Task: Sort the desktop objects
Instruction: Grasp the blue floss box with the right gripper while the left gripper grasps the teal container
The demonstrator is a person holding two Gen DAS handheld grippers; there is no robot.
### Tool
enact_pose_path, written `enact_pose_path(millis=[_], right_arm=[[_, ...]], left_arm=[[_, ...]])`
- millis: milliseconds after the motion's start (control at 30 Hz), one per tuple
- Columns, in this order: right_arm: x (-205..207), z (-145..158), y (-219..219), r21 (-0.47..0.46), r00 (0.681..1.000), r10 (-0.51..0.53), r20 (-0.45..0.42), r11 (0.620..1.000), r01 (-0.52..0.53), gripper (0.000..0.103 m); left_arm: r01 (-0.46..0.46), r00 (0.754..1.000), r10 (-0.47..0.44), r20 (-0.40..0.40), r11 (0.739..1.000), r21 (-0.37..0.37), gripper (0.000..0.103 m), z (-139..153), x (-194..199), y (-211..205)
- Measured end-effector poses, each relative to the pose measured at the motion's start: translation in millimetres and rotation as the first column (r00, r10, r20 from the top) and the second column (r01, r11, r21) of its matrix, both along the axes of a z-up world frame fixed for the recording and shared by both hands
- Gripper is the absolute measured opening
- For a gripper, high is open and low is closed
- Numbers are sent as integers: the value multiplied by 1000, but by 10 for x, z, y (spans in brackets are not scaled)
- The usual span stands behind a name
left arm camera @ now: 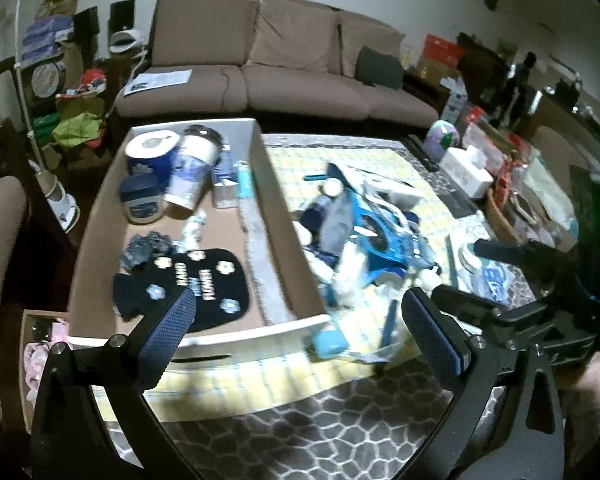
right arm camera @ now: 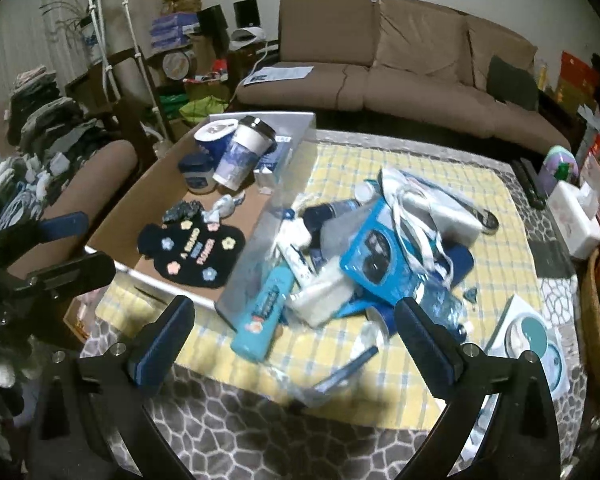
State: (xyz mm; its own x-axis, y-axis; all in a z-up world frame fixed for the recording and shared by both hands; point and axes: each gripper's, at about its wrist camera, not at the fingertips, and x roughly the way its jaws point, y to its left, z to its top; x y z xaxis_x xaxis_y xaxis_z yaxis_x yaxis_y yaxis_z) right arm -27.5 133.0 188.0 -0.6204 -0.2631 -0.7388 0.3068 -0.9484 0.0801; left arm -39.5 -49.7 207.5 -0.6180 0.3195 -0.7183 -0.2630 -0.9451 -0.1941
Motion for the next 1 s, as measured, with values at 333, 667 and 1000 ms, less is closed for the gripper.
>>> enact_pose_path(millis=[333, 667, 1000], right_arm=[[285, -452, 949, -19, 987, -154, 45, 988, 155, 102], [404, -838, 2176, 5, 895, -442, 60, 897, 442, 102], [238, -1320, 2381, 93, 866, -488, 112, 872, 480, 94]], left_arm=[[139, 990, -139, 35, 990, -11, 103, -352, 146, 891], [238, 963, -237, 126, 971, 5, 103, -864, 205, 1732], [263, 956, -256, 143, 964, -33, 103, -981, 86, 2087]])
